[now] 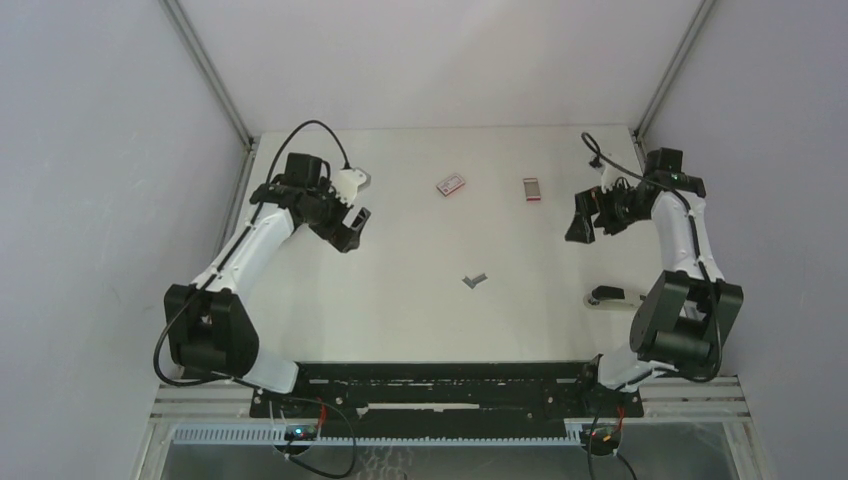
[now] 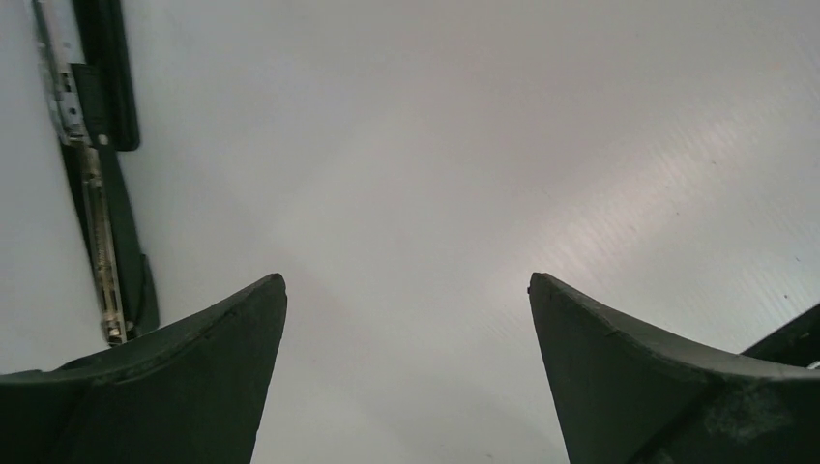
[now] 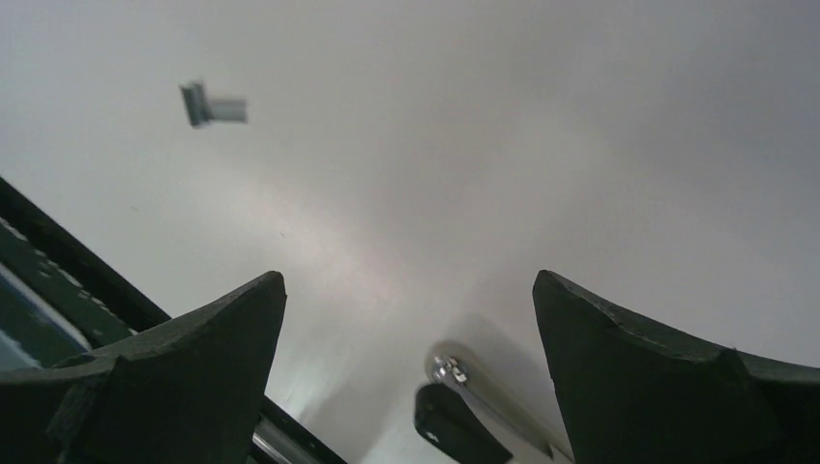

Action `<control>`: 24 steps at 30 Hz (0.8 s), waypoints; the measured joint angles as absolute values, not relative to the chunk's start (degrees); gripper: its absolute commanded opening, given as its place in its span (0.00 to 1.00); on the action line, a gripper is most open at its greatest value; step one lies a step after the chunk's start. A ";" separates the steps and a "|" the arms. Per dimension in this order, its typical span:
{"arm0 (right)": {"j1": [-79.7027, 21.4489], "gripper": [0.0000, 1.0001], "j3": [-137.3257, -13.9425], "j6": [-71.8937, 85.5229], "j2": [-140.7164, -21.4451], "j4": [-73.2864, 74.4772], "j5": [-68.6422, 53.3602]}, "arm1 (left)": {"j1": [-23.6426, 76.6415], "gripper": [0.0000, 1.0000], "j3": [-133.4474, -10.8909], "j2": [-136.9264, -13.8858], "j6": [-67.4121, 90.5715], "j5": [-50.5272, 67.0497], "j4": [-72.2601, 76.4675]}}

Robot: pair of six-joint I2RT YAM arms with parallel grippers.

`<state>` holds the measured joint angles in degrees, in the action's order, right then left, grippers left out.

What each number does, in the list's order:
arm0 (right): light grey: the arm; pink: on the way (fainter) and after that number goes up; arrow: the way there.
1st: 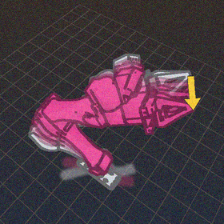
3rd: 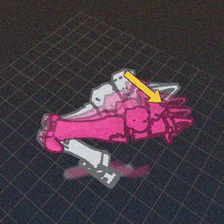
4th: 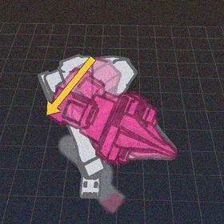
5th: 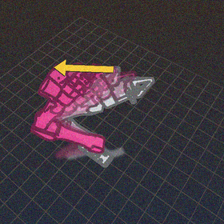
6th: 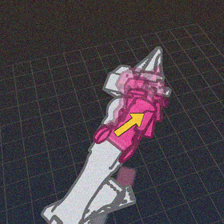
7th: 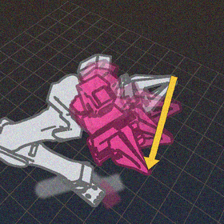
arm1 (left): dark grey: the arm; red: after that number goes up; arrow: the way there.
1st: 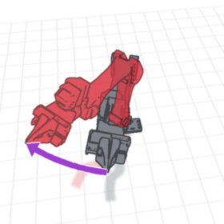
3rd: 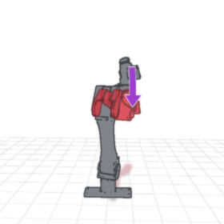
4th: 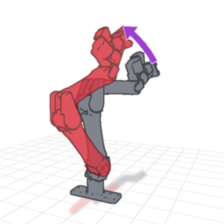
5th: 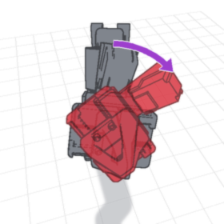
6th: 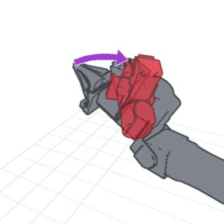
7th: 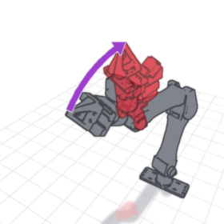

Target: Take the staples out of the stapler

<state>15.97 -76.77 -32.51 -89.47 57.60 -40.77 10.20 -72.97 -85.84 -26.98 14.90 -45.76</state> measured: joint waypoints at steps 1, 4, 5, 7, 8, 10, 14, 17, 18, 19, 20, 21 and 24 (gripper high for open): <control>16.29 0.98 -75.66 -34.44 -88.12 57.95 -39.42 | 10.20 1.00 -71.44 -84.90 -27.03 15.79 -45.41; 17.30 0.98 -71.35 -41.95 -83.02 58.06 -34.37 | 10.20 1.00 -67.44 -83.20 -27.18 17.67 -44.58; 17.63 0.98 -70.02 -44.60 -81.32 58.04 -32.71 | 10.20 1.00 -66.15 -82.91 -27.31 18.44 -44.40; 17.93 0.98 -68.16 -49.06 -78.98 58.00 -29.93 | 10.20 1.00 -64.99 -82.81 -27.55 19.20 -44.21; 17.98 0.99 -67.29 -51.88 -77.95 58.06 -28.05 | 10.20 1.00 -64.51 -82.78 -27.59 19.79 -44.14; 18.02 0.96 -66.63 -56.64 -77.30 58.35 -24.38 | 10.20 1.00 -63.86 -82.65 -27.66 20.34 -43.99; 18.35 0.94 -66.59 -63.88 -79.09 59.18 -17.58 | 10.20 1.00 -63.26 -82.26 -27.97 21.39 -43.66; 18.90 0.94 -65.78 -67.75 -81.34 59.59 -14.17 | 10.20 1.00 -62.96 -82.26 -28.05 21.69 -43.24; 19.11 0.94 -64.66 -69.58 -81.84 59.61 -12.78 | 10.20 1.00 -62.89 -82.26 -28.05 21.76 -43.16; 19.16 0.94 -64.34 -70.02 -81.89 59.72 -12.40 | 10.20 1.00 -62.87 -82.26 -28.05 21.87 -43.09; 19.20 0.94 -63.57 -71.18 -81.93 59.75 -11.55 | 10.20 1.00 -62.83 -82.28 -28.05 22.02 -42.89; 19.33 0.94 -62.70 -72.49 -81.93 59.90 -10.57 | 10.20 1.00 -62.83 -82.28 -28.05 22.28 -42.85; 19.40 0.95 -61.08 -75.68 -81.95 60.42 -8.64 | 10.20 1.00 -62.78 -82.28 -28.05 22.83 -42.72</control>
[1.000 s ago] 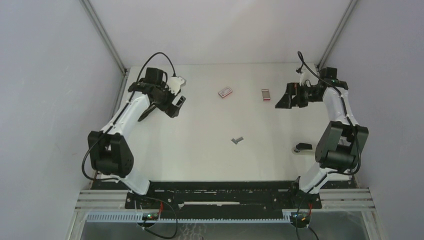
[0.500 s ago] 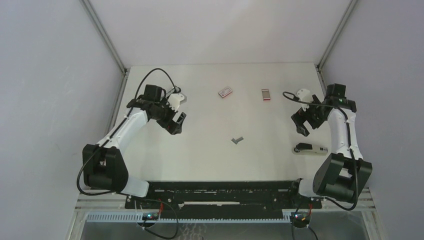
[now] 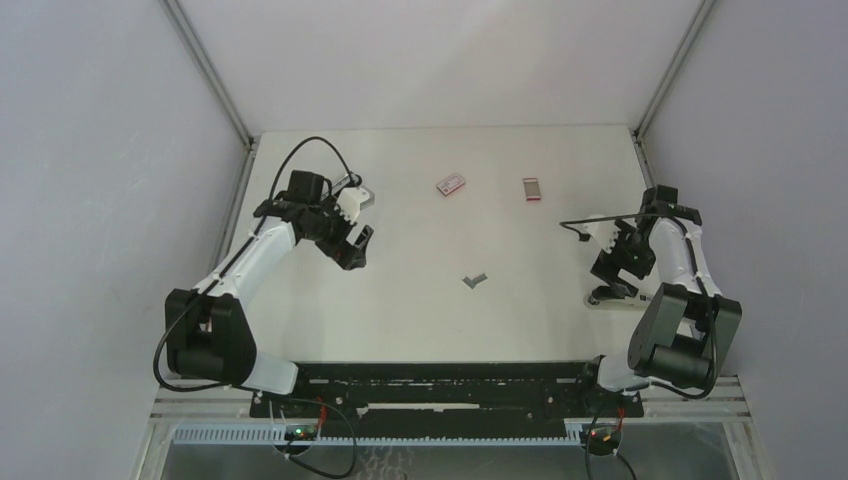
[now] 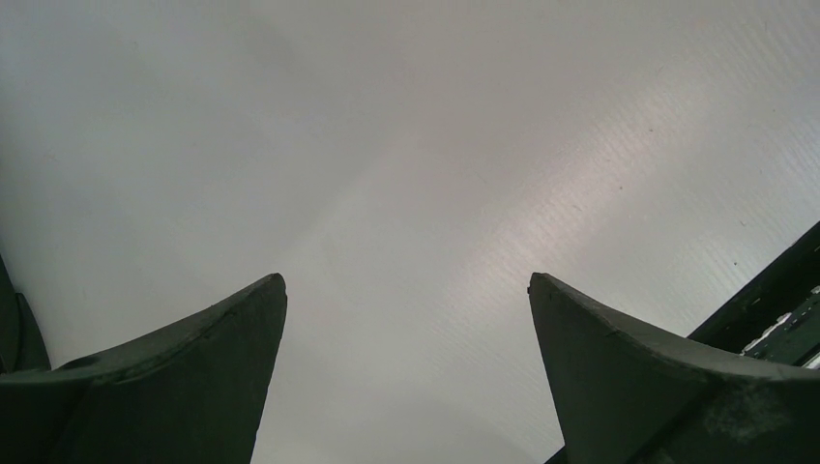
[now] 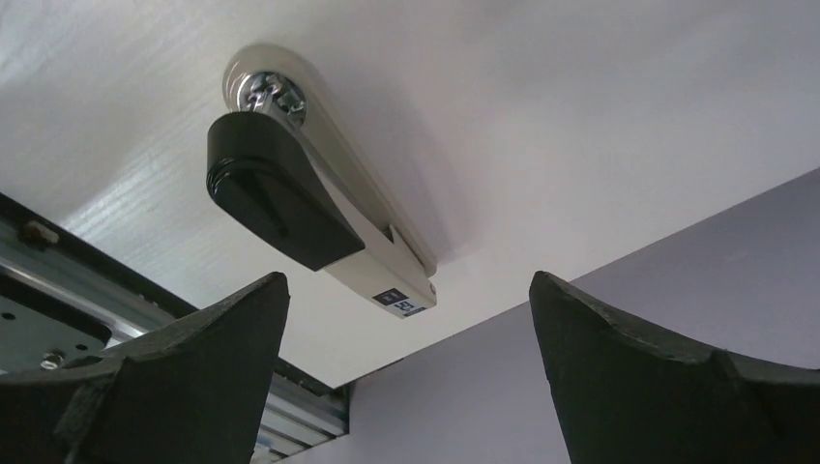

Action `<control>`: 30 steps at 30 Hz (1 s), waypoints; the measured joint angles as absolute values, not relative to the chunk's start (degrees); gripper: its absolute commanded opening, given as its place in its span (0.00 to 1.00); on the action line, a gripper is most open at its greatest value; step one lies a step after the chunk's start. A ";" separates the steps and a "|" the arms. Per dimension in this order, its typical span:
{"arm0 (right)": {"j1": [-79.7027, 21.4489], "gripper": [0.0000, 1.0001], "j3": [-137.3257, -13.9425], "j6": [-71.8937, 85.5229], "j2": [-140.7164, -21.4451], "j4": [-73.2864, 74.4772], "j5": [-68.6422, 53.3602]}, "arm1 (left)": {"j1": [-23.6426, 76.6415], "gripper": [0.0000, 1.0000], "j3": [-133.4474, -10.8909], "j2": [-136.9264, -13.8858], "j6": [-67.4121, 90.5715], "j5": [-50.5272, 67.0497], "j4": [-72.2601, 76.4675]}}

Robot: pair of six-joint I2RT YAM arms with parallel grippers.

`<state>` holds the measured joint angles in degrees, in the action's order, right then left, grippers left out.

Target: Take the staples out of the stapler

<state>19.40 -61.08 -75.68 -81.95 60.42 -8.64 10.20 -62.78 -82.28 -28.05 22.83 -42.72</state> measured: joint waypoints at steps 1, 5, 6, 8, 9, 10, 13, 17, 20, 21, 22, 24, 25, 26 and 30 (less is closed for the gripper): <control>19.40 0.95 -60.69 -76.49 -81.97 60.60 -8.03 | 10.20 1.00 -62.78 -82.28 -28.05 22.98 -42.65; 19.42 0.94 -60.05 -78.96 -83.09 61.04 -6.33 | 10.20 1.00 -62.78 -82.35 -28.08 23.33 -42.59; 19.42 0.94 -60.01 -79.40 -83.66 61.06 -6.04 | 10.20 1.00 -62.78 -82.39 -28.05 23.40 -42.54; 19.42 0.92 -59.77 -80.01 -84.79 60.95 -5.56 | 10.20 1.00 -62.78 -82.50 -28.05 23.59 -42.54; 19.40 0.91 -59.42 -80.18 -85.30 60.66 -5.17 | 10.20 1.00 -62.78 -82.50 -28.05 23.70 -42.52; 19.40 0.89 -59.00 -80.25 -85.76 60.42 -4.80 | 10.20 1.00 -62.78 -82.50 -28.05 23.81 -42.54; 19.31 0.84 -57.65 -80.38 -87.20 59.64 -3.55 | 10.20 1.00 -62.78 -82.52 -28.05 24.10 -42.52; 18.61 0.75 -56.40 -80.34 -88.95 58.19 -2.52 | 10.22 1.00 -62.78 -82.76 -28.03 24.27 -42.52; 17.85 0.62 -56.12 -80.16 -89.49 57.69 -2.20 | 10.20 1.00 -62.78 -83.42 -28.05 24.29 -42.52; 17.61 0.56 -56.07 -80.12 -89.49 57.65 -2.17 | 10.22 1.00 -62.78 -83.66 -28.05 24.29 -42.50; 17.37 0.47 -56.07 -80.12 -89.49 57.65 -2.17 | 10.22 1.00 -62.78 -83.92 -28.05 24.32 -42.52; 16.75 0.32 -56.05 -79.94 -89.49 57.67 -2.15 | 10.22 1.00 -62.78 -84.25 -28.05 24.34 -42.52; 16.45 0.29 -56.03 -79.90 -89.49 57.63 -2.13 | 10.22 1.00 -62.78 -84.36 -28.05 24.38 -42.52; 16.21 0.26 -56.03 -80.12 -89.49 57.47 -2.07 | 10.22 1.00 -62.78 -84.38 -28.05 24.40 -42.54; 14.74 0.12 -56.01 -79.57 -89.49 57.19 -1.63 | 10.20 1.00 -62.78 -84.40 -28.03 24.56 -42.54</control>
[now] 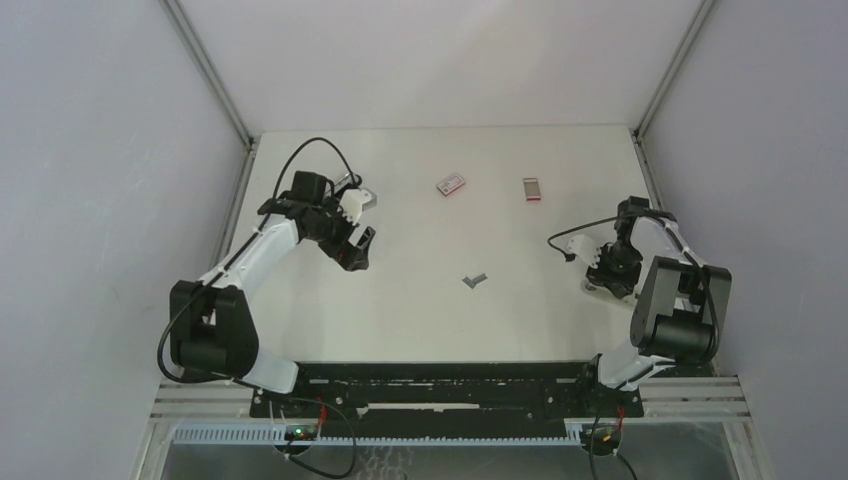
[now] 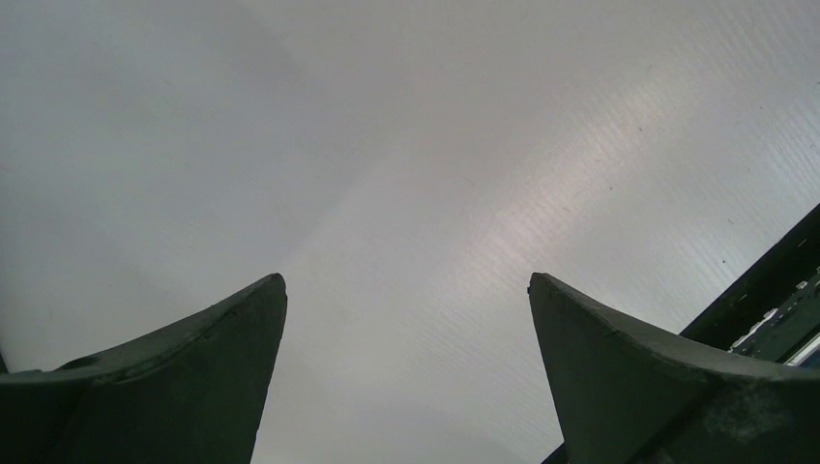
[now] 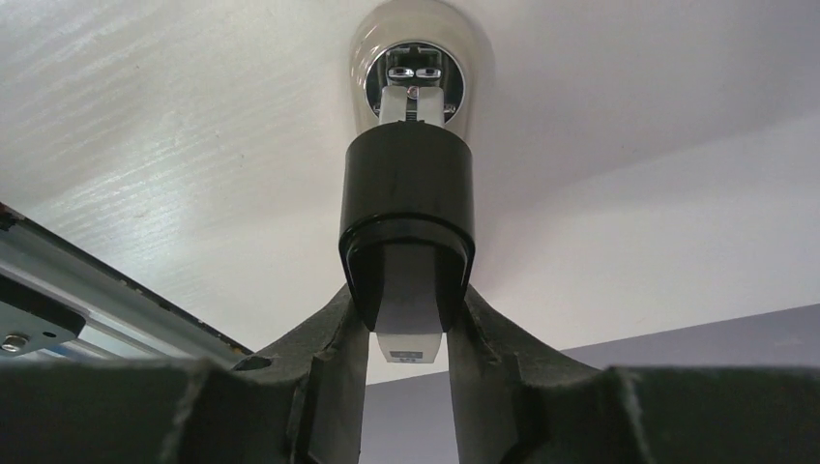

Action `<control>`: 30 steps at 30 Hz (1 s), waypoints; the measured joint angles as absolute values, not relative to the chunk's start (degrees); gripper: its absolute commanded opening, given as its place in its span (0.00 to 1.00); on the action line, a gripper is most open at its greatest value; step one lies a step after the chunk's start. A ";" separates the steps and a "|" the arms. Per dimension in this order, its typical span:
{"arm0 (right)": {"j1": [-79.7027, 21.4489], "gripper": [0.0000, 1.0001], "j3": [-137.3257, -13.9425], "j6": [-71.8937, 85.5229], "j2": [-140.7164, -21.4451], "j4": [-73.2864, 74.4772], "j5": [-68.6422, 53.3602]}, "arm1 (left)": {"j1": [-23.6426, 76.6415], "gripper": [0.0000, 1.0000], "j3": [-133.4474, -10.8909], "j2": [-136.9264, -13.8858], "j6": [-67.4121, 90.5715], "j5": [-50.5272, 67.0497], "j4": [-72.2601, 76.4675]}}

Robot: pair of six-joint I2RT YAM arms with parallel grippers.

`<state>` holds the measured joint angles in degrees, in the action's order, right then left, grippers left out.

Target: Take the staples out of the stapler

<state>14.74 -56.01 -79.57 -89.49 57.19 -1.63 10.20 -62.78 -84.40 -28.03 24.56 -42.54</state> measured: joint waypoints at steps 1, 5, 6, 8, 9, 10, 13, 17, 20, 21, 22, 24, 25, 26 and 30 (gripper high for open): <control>14.33 0.08 -56.01 -79.55 -89.49 57.14 -1.48 | 10.22 1.00 -62.78 -84.44 -28.03 24.67 -42.54; 11.40 0.00 -56.01 -79.18 -89.38 56.99 -1.37 | 10.22 1.00 -62.78 -85.14 -28.05 24.86 -42.54; 10.35 0.00 -55.99 -78.98 -89.23 56.93 -1.39 | 10.22 1.00 -62.78 -85.36 -28.03 24.86 -42.57; 8.45 0.00 -55.94 -78.59 -88.55 56.75 -1.61 | 10.22 1.00 -62.78 -85.65 -28.05 24.88 -42.59; 7.44 0.00 -55.92 -78.37 -88.03 56.55 -1.69 | 10.22 1.00 -62.78 -85.69 -28.05 24.91 -42.61; 6.42 0.00 -55.88 -78.17 -87.44 56.27 -1.89 | 10.22 1.00 -62.78 -85.71 -28.05 24.99 -42.61; 3.16 0.00 -55.88 -77.34 -86.02 54.87 -2.26 | 10.22 1.00 -62.78 -85.73 -28.05 25.39 -42.61; -0.80 0.00 -56.64 -75.55 -86.50 53.32 -2.63 | 10.28 1.00 -62.78 -85.76 -28.05 25.74 -42.63; -3.22 0.00 -59.64 -73.84 -89.06 52.86 -2.85 | 10.33 1.00 -62.78 -85.82 -28.03 25.76 -42.63; -4.19 0.00 -61.49 -72.95 -90.65 52.60 -2.87 | 10.35 1.00 -62.78 -85.84 -28.05 25.78 -42.63; -4.78 0.00 -62.76 -72.25 -91.81 52.18 -3.03 | 10.37 1.00 -62.78 -85.86 -28.03 25.78 -42.63; -5.85 0.00 -65.71 -70.72 -94.00 51.55 -3.22 | 10.39 1.00 -62.78 -85.86 -28.05 25.82 -42.63; -6.50 0.00 -67.61 -69.78 -95.18 51.18 -3.38 | 10.39 1.00 -62.78 -85.86 -28.05 25.87 -42.61; -6.96 0.00 -69.06 -69.10 -95.98 50.65 -3.51 | 10.44 1.00 -62.78 -85.89 -28.05 25.89 -42.63; -9.08 0.00 -73.73 -66.78 -97.93 48.12 -3.99 | 10.55 1.00 -62.78 -86.06 -28.05 26.17 -42.63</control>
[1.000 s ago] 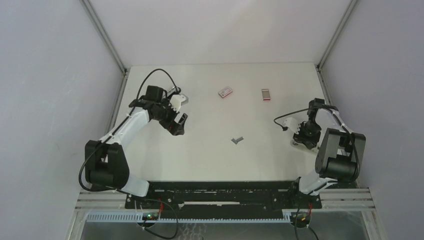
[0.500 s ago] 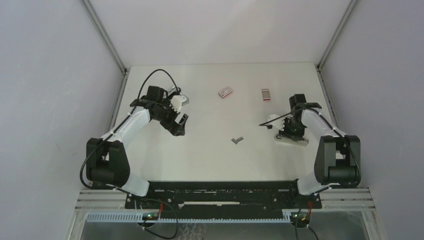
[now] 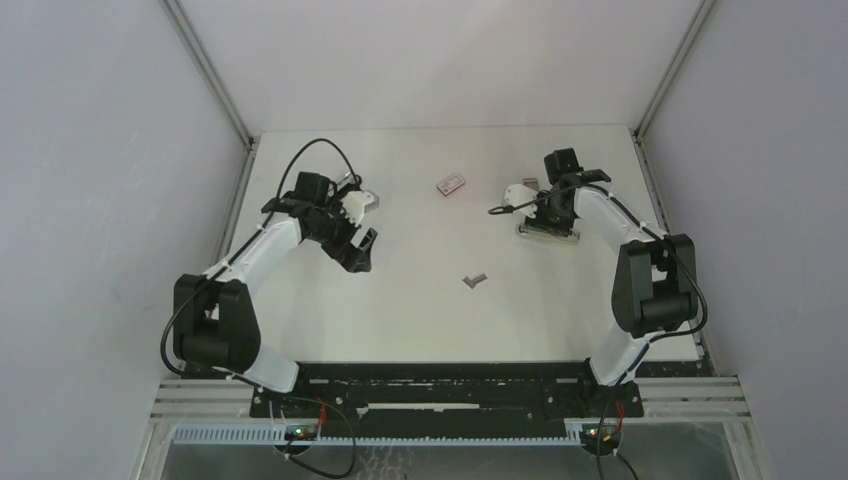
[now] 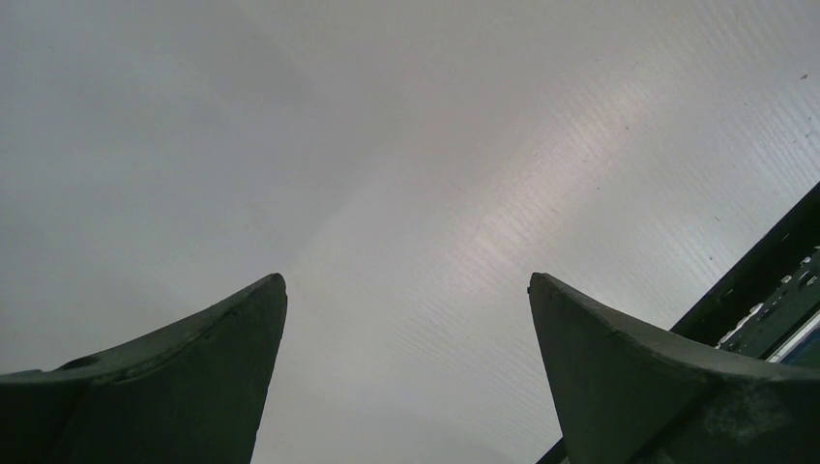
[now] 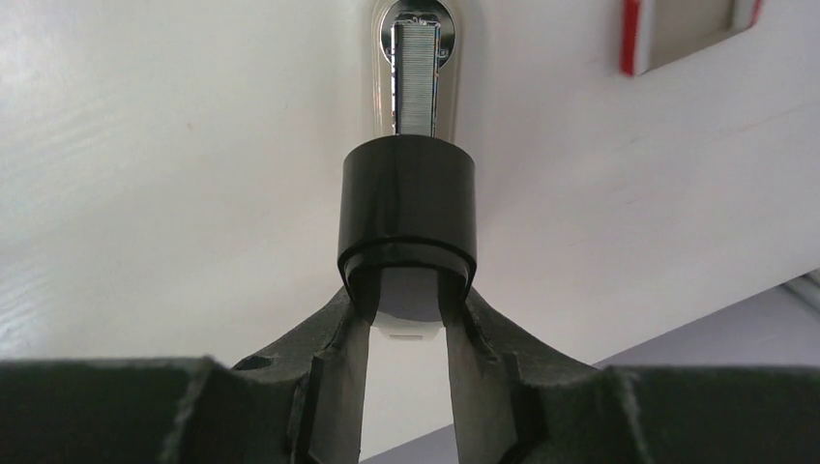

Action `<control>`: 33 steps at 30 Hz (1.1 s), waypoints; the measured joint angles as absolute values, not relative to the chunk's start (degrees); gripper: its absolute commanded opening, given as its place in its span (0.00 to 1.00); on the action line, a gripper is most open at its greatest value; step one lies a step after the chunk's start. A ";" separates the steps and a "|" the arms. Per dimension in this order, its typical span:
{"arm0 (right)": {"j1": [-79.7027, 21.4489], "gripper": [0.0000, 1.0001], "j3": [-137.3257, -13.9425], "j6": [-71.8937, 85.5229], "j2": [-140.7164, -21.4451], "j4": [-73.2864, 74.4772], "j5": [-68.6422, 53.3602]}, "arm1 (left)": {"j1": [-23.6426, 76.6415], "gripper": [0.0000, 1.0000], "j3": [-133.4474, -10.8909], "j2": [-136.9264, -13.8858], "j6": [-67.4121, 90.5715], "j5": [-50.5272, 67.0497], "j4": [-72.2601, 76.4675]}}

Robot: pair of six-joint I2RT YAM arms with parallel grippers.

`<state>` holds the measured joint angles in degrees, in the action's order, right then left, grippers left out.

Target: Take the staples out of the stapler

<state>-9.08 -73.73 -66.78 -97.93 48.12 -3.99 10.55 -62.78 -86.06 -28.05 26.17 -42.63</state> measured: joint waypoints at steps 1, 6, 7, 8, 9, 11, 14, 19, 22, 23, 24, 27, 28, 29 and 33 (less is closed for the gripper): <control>-9.56 0.00 -74.28 -66.54 -98.06 47.62 -4.23 | 10.55 1.00 -62.78 -86.13 -28.05 26.22 -42.61; -12.93 0.00 -75.48 -64.64 -98.19 45.45 -5.91 | 10.66 1.00 -62.78 -86.17 -27.79 26.70 -42.39; -13.58 0.00 -75.48 -64.12 -98.24 44.93 -6.20 | 10.66 1.00 -62.83 -86.24 -27.51 26.87 -42.30; -14.33 0.00 -75.48 -63.46 -98.30 44.25 -6.48 | 10.68 1.00 -62.96 -86.37 -27.31 27.05 -42.28; -15.22 0.00 -75.48 -62.57 -98.37 43.35 -6.68 | 10.70 1.00 -63.11 -86.56 -26.98 27.22 -42.02; -16.88 0.00 -75.48 -60.60 -98.45 41.41 -7.03 | 10.72 1.00 -64.42 -87.74 -25.96 27.83 -42.52; -19.09 0.00 -75.48 -57.34 -98.45 38.17 -7.66 | 10.72 1.00 -68.99 -90.76 -23.92 30.41 -43.13; -22.59 0.00 -75.48 -52.36 -98.45 32.97 -8.03 | 10.76 0.98 -80.53 -96.84 -17.23 36.62 -42.85; -24.71 0.00 -75.48 -50.17 -98.45 30.52 -7.86 | 10.85 0.96 -85.67 -100.01 -11.90 40.75 -41.21; -25.58 0.00 -75.48 -49.58 -98.45 29.61 -7.62 | 10.96 0.95 -86.91 -101.03 -10.17 41.93 -40.71; -26.30 0.00 -75.48 -48.97 -98.45 28.93 -7.46 | 11.11 0.95 -87.90 -102.10 -8.49 43.16 -40.12; -28.99 0.00 -75.48 -46.72 -98.45 26.96 -6.39 | 11.70 0.95 -89.17 -104.77 -4.25 46.44 -38.37; -29.95 0.00 -75.48 -45.98 -98.45 26.39 -6.00 | 11.97 0.95 -89.27 -105.67 -2.94 47.57 -37.95; -30.79 0.00 -75.48 -45.43 -98.45 25.98 -5.78 | 12.23 0.95 -89.27 -106.32 -1.96 48.40 -37.67; -34.74 0.00 -75.24 -43.42 -98.28 24.16 -4.49 | 13.56 0.94 -89.38 -109.06 1.43 51.66 -36.53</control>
<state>-34.74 -75.24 -43.42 -98.28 24.16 -4.49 13.56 -89.38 -109.06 1.43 51.66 -36.53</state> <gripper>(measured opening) 0.312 0.952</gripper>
